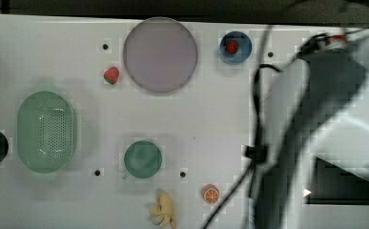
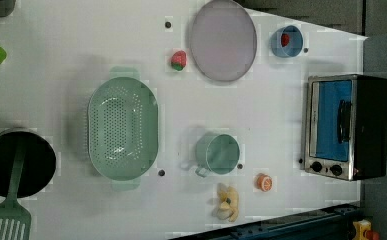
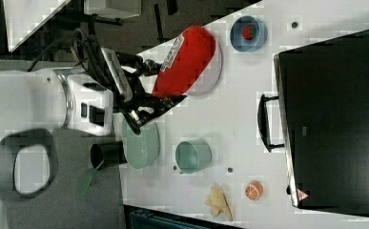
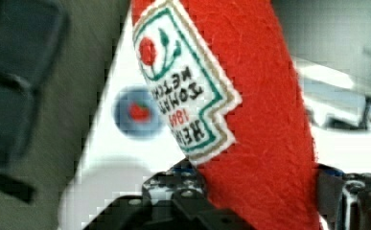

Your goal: Pick Ketchup from oven and place it on table.

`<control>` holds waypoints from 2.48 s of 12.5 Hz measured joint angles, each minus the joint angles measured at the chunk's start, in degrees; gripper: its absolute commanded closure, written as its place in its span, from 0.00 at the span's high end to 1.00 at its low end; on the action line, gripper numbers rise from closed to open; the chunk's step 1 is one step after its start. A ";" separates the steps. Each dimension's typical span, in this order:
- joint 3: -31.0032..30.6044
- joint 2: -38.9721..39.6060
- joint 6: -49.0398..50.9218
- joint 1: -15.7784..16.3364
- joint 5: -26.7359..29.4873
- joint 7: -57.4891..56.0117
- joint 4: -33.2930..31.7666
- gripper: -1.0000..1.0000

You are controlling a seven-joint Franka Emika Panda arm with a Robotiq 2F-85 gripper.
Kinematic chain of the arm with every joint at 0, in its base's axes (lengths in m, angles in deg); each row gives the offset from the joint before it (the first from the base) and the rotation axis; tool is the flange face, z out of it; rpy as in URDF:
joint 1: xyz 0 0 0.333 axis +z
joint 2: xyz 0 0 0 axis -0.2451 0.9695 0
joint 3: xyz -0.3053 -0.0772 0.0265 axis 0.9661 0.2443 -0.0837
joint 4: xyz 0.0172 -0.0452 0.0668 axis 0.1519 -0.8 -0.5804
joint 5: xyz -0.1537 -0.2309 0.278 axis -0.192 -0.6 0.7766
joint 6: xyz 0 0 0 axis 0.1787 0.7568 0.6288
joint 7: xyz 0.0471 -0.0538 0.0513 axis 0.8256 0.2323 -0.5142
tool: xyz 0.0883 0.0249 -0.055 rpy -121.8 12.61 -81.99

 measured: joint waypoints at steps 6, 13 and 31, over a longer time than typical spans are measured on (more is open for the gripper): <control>-13.88 1.33 -1.76 4.91 0.89 0.00 -7.72 0.63; -12.71 3.00 -28.00 7.47 -4.14 0.01 -30.94 0.63; -11.58 3.46 -23.00 7.15 -6.01 2.29 -30.83 1.00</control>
